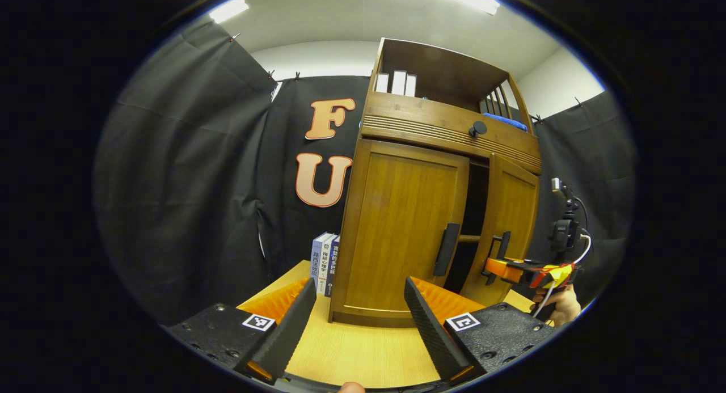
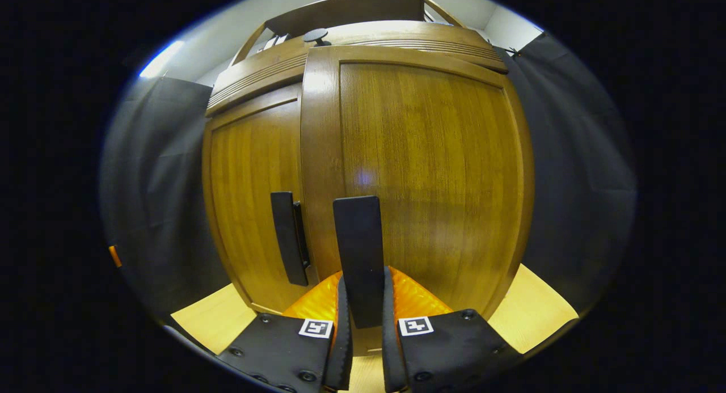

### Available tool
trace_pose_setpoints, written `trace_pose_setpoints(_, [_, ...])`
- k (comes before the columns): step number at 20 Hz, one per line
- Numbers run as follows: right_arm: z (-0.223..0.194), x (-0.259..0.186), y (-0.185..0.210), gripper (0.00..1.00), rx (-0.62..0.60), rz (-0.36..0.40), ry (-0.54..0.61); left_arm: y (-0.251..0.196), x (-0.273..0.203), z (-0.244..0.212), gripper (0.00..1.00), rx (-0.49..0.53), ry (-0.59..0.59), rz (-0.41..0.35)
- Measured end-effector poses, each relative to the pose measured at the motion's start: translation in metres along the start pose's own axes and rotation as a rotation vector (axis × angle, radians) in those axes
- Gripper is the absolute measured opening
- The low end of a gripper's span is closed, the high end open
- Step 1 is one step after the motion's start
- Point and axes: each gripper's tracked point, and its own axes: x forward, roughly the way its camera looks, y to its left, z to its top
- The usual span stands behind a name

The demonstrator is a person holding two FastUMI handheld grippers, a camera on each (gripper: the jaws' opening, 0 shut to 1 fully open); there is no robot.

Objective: Open the right door of the double-door shoe cabinet with the right hand, and open the left door with the left hand.

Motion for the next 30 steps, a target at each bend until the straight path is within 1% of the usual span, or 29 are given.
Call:
trace_pose_setpoints(2, [-0.001, -0.019, -0.006, 0.26, -0.004, 0.008, -0.002, -0.007, -0.004, 0.001, 0.94, 0.014, -0.001, -0.012])
trace_pose_setpoints(4, [-0.003, -0.041, -0.015, 0.33, -0.005, 0.003, -0.017, -0.014, -0.009, 0.002, 0.94, 0.025, -0.008, -0.025])
trace_pose_setpoints(5, [-0.006, -0.053, -0.021, 0.33, -0.008, -0.005, -0.026, -0.017, -0.011, 0.004, 0.94, 0.027, -0.014, -0.032])
trace_pose_setpoints(6, [-0.007, -0.063, -0.027, 0.25, -0.010, -0.016, -0.032, -0.020, -0.014, 0.004, 0.94, 0.027, -0.017, -0.038])
trace_pose_setpoints(7, [-0.007, -0.071, -0.033, 0.29, -0.012, -0.024, -0.035, -0.024, -0.015, 0.004, 0.94, 0.025, -0.016, -0.044])
trace_pose_setpoints(8, [-0.007, -0.080, -0.038, 0.25, -0.010, -0.034, -0.039, -0.027, -0.016, 0.001, 0.92, 0.023, -0.013, -0.052])
trace_pose_setpoints(9, [-0.007, -0.088, -0.044, 0.29, -0.012, -0.047, -0.039, -0.031, -0.016, 0.000, 0.92, 0.021, -0.009, -0.062])
trace_pose_setpoints(10, [-0.008, -0.097, -0.051, 0.24, -0.015, -0.060, -0.040, -0.036, -0.017, -0.001, 0.92, 0.016, -0.007, -0.073])
trace_pose_setpoints(13, [-0.005, -0.116, -0.071, 0.24, -0.023, -0.111, -0.044, -0.048, -0.017, -0.003, 0.92, 0.003, -0.001, -0.103])
trace_pose_setpoints(14, [-0.003, -0.124, -0.080, 0.24, -0.011, -0.128, -0.040, -0.052, -0.016, -0.004, 0.94, 0.002, 0.001, -0.110])
trace_pose_setpoints(15, [-0.005, -0.129, -0.087, 0.22, -0.010, -0.145, -0.049, -0.055, -0.015, -0.004, 0.94, 0.003, 0.000, -0.116])
trace_pose_setpoints(16, [-0.005, -0.136, -0.096, 0.18, -0.017, -0.160, -0.053, -0.060, -0.014, -0.004, 0.94, -0.001, -0.003, -0.123])
trace_pose_setpoints(19, [-0.003, -0.153, -0.130, 0.17, -0.002, -0.222, -0.064, -0.078, -0.007, -0.007, 0.94, -0.015, 0.007, -0.159])
trace_pose_setpoints(20, [0.000, -0.159, -0.142, 0.15, 0.001, -0.239, -0.074, -0.085, -0.004, -0.007, 0.92, -0.012, 0.009, -0.173])
trace_pose_setpoints(21, [0.003, -0.165, -0.152, 0.12, 0.002, -0.259, -0.085, -0.089, -0.002, -0.006, 0.94, -0.007, 0.007, -0.175])
trace_pose_setpoints(22, [0.006, -0.171, -0.163, 0.12, -0.002, -0.281, -0.093, -0.091, 0.001, -0.005, 0.92, -0.002, 0.005, -0.174])
trace_pose_setpoints(23, [0.008, -0.178, -0.174, 0.09, -0.009, -0.298, -0.104, -0.096, 0.004, -0.005, 0.92, 0.000, 0.003, -0.173])
trace_pose_setpoints(24, [0.008, -0.185, -0.183, 0.06, -0.015, -0.307, -0.110, -0.099, 0.007, -0.004, 0.92, -0.001, 0.004, -0.172])
trace_pose_setpoints(26, [0.006, -0.198, -0.195, 0.05, -0.012, -0.318, -0.119, -0.105, 0.015, -0.006, 0.92, -0.005, 0.009, -0.169])
trace_pose_setpoints(27, [0.008, -0.202, -0.202, 0.04, -0.011, -0.320, -0.122, -0.108, 0.017, -0.006, 0.95, -0.005, 0.011, -0.167])
trace_pose_setpoints(28, [0.008, -0.206, -0.209, 0.03, -0.012, -0.330, -0.124, -0.112, 0.020, -0.006, 0.95, -0.004, 0.012, -0.164])
trace_pose_setpoints(29, [0.009, -0.211, -0.215, 0.09, -0.017, -0.338, -0.132, -0.115, 0.022, -0.007, 0.95, -0.001, 0.015, -0.163])
trace_pose_setpoints(30, [0.010, -0.212, -0.222, 0.08, -0.021, -0.348, -0.138, -0.120, 0.023, -0.009, 0.95, 0.002, 0.019, -0.165])
